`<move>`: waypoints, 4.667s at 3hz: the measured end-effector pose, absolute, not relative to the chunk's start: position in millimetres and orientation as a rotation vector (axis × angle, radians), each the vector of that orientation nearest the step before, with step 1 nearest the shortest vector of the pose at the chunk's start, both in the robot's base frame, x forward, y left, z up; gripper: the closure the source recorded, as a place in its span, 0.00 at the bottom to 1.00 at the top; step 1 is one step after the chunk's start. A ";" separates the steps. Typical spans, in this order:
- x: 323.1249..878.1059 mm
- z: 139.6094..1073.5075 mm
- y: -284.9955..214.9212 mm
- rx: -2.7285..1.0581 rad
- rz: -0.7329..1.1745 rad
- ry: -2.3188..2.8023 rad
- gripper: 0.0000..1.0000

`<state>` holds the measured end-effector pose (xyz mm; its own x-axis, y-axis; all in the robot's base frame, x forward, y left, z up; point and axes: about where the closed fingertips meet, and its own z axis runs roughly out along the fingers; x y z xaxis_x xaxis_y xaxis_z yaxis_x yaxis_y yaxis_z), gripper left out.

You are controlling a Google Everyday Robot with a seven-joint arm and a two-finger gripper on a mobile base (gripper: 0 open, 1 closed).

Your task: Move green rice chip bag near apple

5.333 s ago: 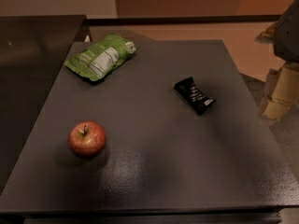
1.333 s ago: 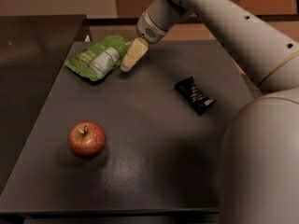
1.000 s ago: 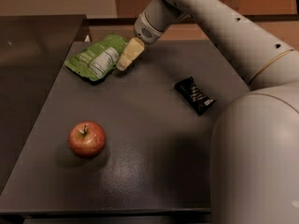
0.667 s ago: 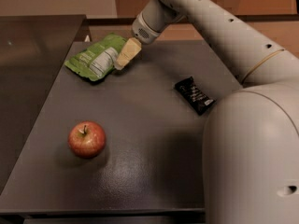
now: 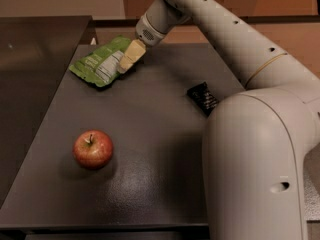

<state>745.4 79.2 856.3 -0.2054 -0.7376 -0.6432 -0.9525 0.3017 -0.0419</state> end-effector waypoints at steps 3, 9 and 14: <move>743.3 848.7 84.4 -1.616 0.538 1.987 0.41; 601.9 899.4 63.9 -1.651 0.621 1.988 1.00; 543.5 885.9 107.1 -1.609 0.658 2.120 0.82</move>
Offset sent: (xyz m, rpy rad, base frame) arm 0.0019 0.0042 -0.0076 -0.0476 0.0431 0.1217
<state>543.5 107.1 885.9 -0.2590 -0.7786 -0.5716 -0.9654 0.2274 0.1277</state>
